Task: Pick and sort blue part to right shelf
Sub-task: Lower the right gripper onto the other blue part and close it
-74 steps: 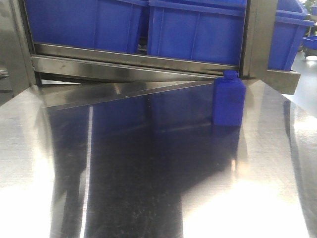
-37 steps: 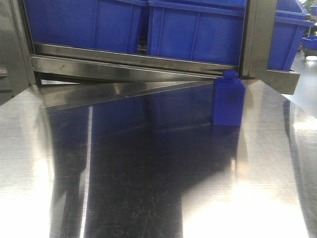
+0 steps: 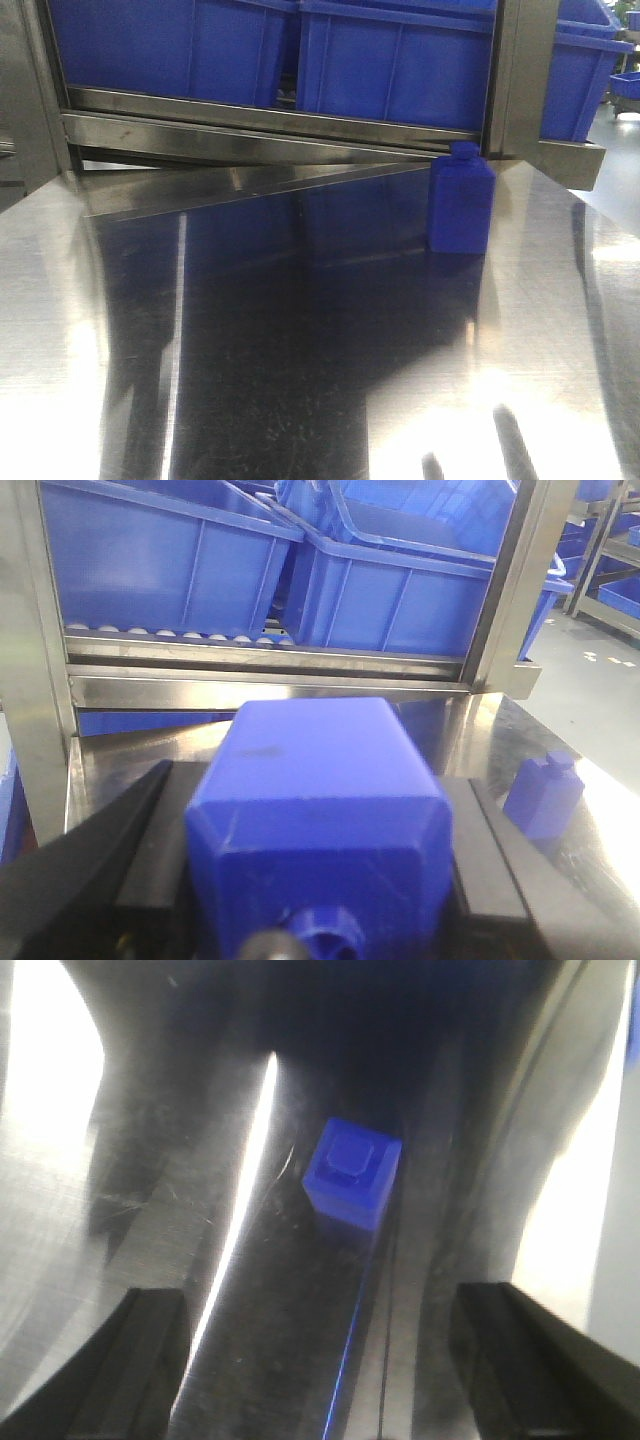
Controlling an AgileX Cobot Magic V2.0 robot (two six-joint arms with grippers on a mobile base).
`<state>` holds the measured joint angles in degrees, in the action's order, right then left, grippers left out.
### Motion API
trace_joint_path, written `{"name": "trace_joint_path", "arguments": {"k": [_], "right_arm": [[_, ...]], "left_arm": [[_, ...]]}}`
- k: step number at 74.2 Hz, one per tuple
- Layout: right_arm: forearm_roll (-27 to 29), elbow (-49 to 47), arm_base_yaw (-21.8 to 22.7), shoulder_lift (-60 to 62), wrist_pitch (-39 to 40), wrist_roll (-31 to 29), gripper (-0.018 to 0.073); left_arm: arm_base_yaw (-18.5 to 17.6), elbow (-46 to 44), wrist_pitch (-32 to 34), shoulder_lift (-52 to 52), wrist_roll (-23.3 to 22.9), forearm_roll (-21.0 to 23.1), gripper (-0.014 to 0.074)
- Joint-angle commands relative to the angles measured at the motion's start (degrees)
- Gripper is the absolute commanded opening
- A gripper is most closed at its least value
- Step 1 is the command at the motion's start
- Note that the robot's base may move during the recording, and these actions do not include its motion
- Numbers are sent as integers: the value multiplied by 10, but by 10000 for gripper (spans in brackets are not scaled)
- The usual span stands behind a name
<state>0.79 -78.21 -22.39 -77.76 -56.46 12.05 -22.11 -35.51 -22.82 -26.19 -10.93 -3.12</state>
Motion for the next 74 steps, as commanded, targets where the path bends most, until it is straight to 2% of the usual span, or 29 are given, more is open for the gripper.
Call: {"name": "trace_joint_path", "arguments": {"k": [1,13,22,56,63,70,74], "right_arm": [[0,-75,-1,-56,-30,36,604],[0,-176,-1,-173,-88,45,604],[-1,-217,-1,-247,-106,45,604],[-8,-224,15,-349,-64,50,596],[-8,-224,15,-356,-69,50,503],[-11,-224,15,-354,-67,50,322],[-11,-224,15,-351,-65,50,267]], "left_arm": [[-2,-17,57,-2,-4,-1,251],[-2,-17,57,-2,-4,-1,251],[-2,-17,57,-2,-4,-1,251],[-2,-17,57,-2,-4,-1,251],[-2,-17,56,-2,-4,-1,251],[-2,-17,56,-2,-4,-1,251],[-2,-17,55,-2,-4,-1,251]]}}
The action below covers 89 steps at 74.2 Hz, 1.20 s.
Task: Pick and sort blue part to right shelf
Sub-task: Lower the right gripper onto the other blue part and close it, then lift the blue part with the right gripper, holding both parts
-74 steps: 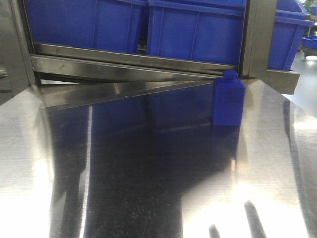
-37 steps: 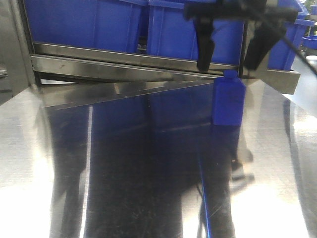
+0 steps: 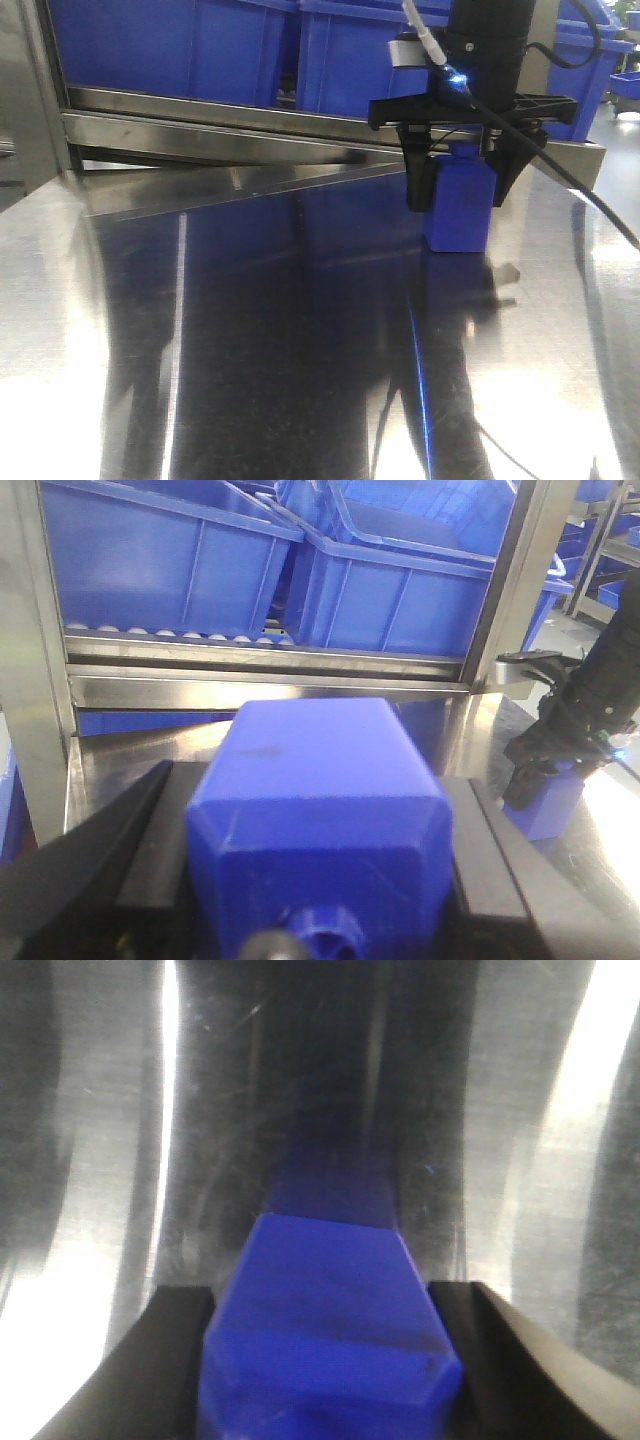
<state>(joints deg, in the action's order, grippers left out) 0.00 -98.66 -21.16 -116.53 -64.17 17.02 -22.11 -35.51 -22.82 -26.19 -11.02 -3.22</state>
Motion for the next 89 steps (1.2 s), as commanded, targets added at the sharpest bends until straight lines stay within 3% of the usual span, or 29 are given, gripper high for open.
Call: {"name": "trace_joint_path", "arguments": {"k": [1,21,36,62,89], "right_arm": [[-3,-19,2,39,12,0,263],[-26,-17,2,92,18,0,257],[-52,39,1,183,70,0,257],[-116,295,1,402,216,-4,257],[-136,566,1,701,362,-4,257]], "left_arm": [[-2,-17,55,-2,-3,0,251],[27,-17,31,46,-3,-31,251],[59,5,11,112,-3,-60,251],[66,81,7,239,-3,-62,251],[66,89,6,250,-3,-75,251]]}}
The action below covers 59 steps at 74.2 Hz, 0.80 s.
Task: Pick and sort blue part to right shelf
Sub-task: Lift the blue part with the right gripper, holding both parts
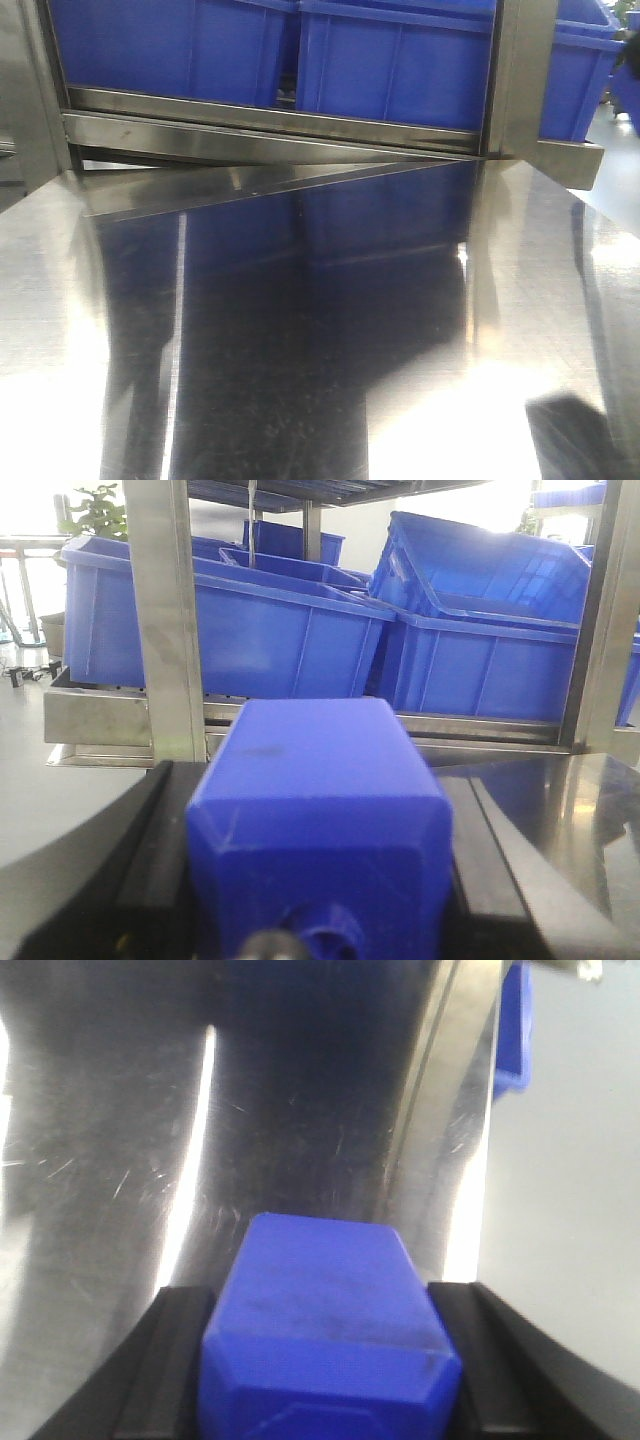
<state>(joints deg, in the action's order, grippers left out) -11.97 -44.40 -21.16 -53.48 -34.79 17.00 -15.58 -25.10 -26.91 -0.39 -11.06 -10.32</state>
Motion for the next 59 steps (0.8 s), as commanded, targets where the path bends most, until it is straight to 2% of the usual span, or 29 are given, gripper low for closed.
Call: {"name": "trace_joint_path", "arguments": {"k": [1,15,30,59], "right_arm": [[-17,31,1,77,69,-4,257],[-26,96,1,229,76,-8,257],[-53,105,1,360,53,-9,257],[-61,105,1,505,22,-18,257]], "left_arm": [[0,-15,47,-8,-2,-4,251],[0,-7,47,-8,-2,-4,251],[0,7,47,-8,-2,-4,251],[0,28,47,-8,-2,-4,251]]}}
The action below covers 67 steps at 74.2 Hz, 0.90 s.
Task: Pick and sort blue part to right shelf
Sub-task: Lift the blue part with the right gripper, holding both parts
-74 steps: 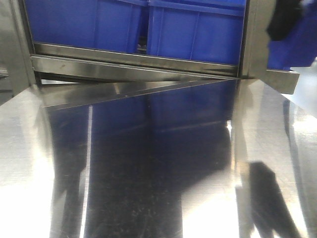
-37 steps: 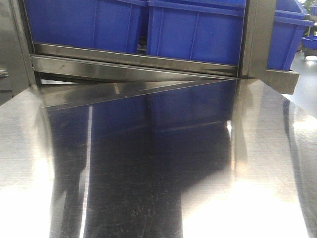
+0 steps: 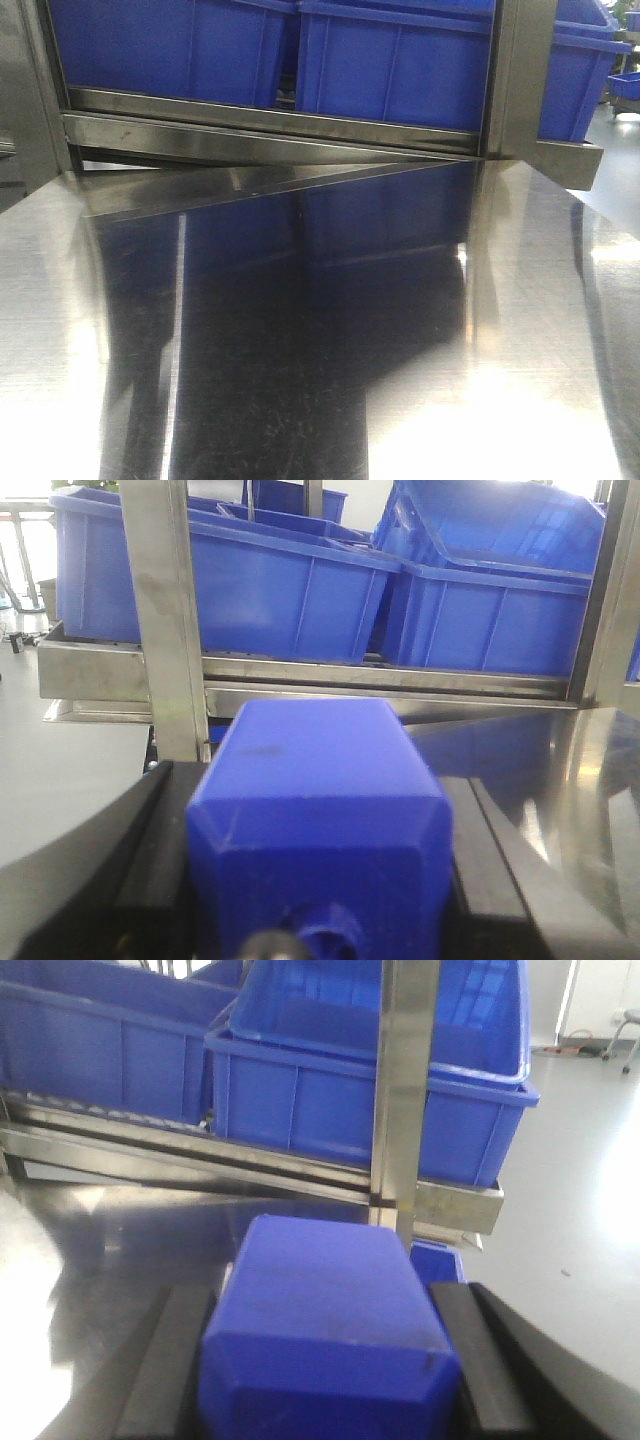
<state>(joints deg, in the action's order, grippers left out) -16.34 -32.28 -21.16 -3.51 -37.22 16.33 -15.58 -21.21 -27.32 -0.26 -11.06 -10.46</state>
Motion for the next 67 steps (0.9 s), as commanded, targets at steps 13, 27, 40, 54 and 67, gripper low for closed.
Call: {"name": "trace_joint_path", "arguments": {"k": [13,27,40,54,67], "right_arm": [[-17,-16,1,15,44,-37,257],[-17,-16,1,15,53,-37,257],[-17,-16,1,15,46,-37,257],[-17,-16,1,15,46,-37,257],[-17,-16,1,15,46,-37,257]], "left_arm": [[0,1,51,-9,-2,-3,251],[0,11,52,-9,-2,3,251],[0,11,52,-9,-2,3,251],[0,11,61,-9,-2,2,251],[0,11,91,-9,-2,-1,251]]}}
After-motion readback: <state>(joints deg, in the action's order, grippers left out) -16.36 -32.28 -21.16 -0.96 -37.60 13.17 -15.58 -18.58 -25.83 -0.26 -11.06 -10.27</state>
